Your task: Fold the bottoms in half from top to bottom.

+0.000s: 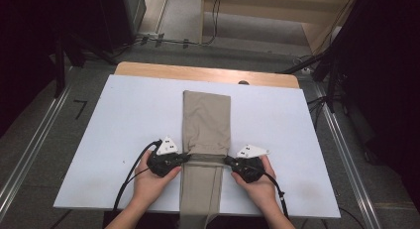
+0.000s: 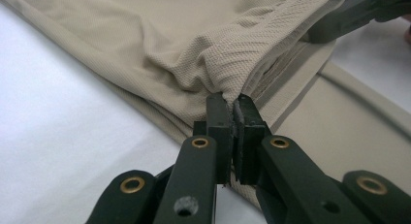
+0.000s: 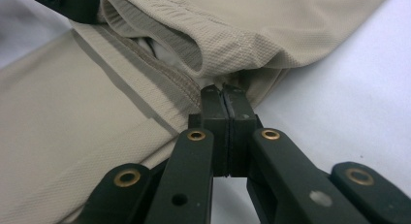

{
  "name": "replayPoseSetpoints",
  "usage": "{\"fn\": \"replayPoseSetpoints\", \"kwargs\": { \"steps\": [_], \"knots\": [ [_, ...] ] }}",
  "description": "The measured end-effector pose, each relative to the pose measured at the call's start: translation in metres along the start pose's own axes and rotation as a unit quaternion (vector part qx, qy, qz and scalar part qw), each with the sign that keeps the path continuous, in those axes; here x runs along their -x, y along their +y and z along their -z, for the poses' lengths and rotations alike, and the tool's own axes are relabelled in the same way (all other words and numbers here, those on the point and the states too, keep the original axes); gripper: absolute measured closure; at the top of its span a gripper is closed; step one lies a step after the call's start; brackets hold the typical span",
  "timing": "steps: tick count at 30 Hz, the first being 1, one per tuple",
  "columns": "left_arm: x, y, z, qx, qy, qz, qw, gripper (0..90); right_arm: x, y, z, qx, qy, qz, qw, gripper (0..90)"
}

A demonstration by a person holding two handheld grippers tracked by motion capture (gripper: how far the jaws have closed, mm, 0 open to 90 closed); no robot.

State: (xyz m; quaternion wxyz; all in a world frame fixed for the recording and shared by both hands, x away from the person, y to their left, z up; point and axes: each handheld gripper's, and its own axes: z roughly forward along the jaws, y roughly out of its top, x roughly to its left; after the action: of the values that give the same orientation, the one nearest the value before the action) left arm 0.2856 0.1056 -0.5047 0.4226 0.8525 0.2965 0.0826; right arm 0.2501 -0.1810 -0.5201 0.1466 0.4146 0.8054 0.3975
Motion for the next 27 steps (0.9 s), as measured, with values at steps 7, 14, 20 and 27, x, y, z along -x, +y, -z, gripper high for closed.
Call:
{"fn": "replayPoseSetpoints", "kwargs": {
  "steps": [7, 14, 20, 27],
  "knots": [
    [0.001, -0.002, 0.006, 0.008, -0.006, 0.001, 0.9999, 88.5, -0.003, 0.000, 0.004, 0.019, 0.011, 0.009, 0.9997, 87.9],
    [0.006, -0.004, 0.019, 0.011, -0.010, -0.004, 0.9999, 88.4, -0.010, 0.000, 0.014, 0.029, 0.030, 0.011, 0.9991, 87.9],
    [0.016, -0.007, 0.025, 0.007, -0.017, -0.011, 0.9998, 88.4, -0.016, -0.004, 0.023, 0.030, 0.036, 0.016, 0.9988, 87.8],
    [0.026, -0.015, 0.035, 0.004, -0.031, -0.008, 0.9995, 88.4, -0.025, -0.011, 0.032, 0.036, 0.045, 0.018, 0.9982, 87.8]
  ]
}}
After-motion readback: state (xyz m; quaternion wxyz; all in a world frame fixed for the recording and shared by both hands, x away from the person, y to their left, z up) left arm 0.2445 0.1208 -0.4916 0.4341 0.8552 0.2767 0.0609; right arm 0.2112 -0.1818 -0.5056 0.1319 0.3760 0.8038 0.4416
